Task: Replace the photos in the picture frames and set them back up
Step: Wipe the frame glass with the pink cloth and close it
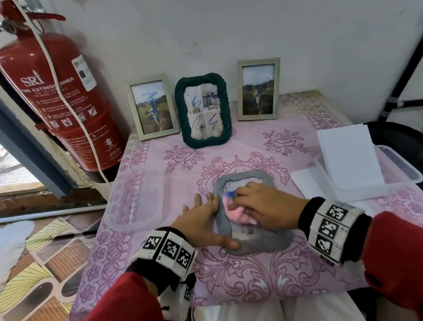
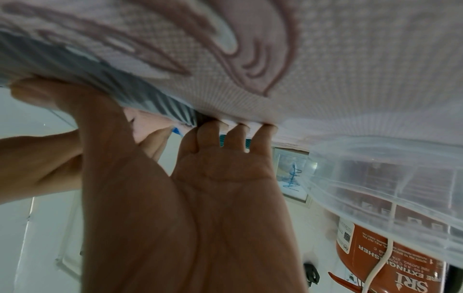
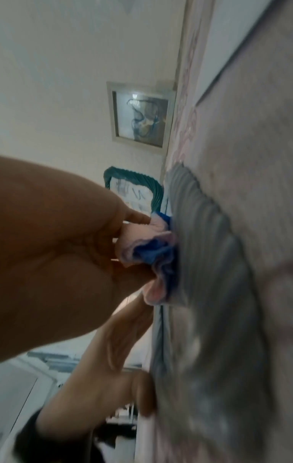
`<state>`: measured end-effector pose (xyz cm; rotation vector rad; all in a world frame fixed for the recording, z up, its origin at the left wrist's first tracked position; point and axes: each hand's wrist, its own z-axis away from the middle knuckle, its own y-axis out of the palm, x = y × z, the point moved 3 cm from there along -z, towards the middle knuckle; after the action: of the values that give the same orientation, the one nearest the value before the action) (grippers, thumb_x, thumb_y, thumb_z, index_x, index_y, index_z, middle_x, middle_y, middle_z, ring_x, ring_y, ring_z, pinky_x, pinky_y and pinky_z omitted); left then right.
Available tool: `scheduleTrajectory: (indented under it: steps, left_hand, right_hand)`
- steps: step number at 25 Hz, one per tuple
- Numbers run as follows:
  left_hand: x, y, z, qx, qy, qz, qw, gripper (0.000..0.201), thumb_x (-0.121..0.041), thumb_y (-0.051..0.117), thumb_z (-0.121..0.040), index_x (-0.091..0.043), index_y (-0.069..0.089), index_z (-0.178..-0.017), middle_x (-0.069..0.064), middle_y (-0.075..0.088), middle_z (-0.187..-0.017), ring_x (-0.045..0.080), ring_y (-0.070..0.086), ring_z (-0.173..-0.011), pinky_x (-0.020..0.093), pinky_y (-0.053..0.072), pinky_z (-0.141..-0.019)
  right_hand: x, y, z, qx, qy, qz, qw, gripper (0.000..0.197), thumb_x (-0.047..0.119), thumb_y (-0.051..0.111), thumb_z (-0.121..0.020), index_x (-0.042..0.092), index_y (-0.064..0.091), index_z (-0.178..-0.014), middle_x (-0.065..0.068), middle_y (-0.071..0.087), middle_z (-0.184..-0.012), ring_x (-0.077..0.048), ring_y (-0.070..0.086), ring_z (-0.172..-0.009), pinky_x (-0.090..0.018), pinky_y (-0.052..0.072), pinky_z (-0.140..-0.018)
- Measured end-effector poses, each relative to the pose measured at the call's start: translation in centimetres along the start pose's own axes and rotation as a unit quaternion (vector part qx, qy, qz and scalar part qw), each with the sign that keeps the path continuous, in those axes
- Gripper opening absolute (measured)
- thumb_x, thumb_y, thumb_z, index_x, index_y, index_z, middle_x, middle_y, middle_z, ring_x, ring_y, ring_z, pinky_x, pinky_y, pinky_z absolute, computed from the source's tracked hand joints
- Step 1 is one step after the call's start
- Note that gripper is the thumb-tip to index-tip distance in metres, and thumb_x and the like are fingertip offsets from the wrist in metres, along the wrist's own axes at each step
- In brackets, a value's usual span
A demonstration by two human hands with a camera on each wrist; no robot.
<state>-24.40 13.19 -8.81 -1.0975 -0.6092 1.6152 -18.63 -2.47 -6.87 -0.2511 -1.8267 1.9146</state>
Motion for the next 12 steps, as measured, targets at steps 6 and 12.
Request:
scheduleTrajectory:
  steps: [6, 12]
  left_hand:
    - [-0.1, 0.0, 0.0, -0.005, 0.001, 0.0, 1.0, 0.125, -0.061, 0.07, -0.066, -0.012, -0.009, -0.149, 0.008, -0.009, -0.158, 0.03, -0.014, -0.145, 0.053, -0.003, -0.116]
    - [-0.3, -0.1, 0.3, -0.001, 0.003, 0.002, 1.0, 0.123, -0.061, 0.07, -0.068, -0.012, -0.01, -0.149, 0.008, -0.01, -0.158, 0.029, -0.014, -0.145, 0.054, -0.005, -0.117]
  right_hand:
    - [2.0, 0.8, 4.2, 0.005, -0.057, -0.001, 0.998, 0.029, 0.017, 0.047, -0.087, 0.019, 0.056, -0.114, 0.0, 0.054, -0.118, -0.019, 0.046, -0.103, -0.033, 0.037, -0.092]
    - [0.0, -0.2, 4.7, -0.014, -0.013, 0.019, 1.0, 0.031, 0.021, 0.044, -0.088, 0.023, 0.056, -0.116, 0.003, 0.055, -0.113, -0.017, 0.048, -0.102, -0.025, 0.03, -0.094]
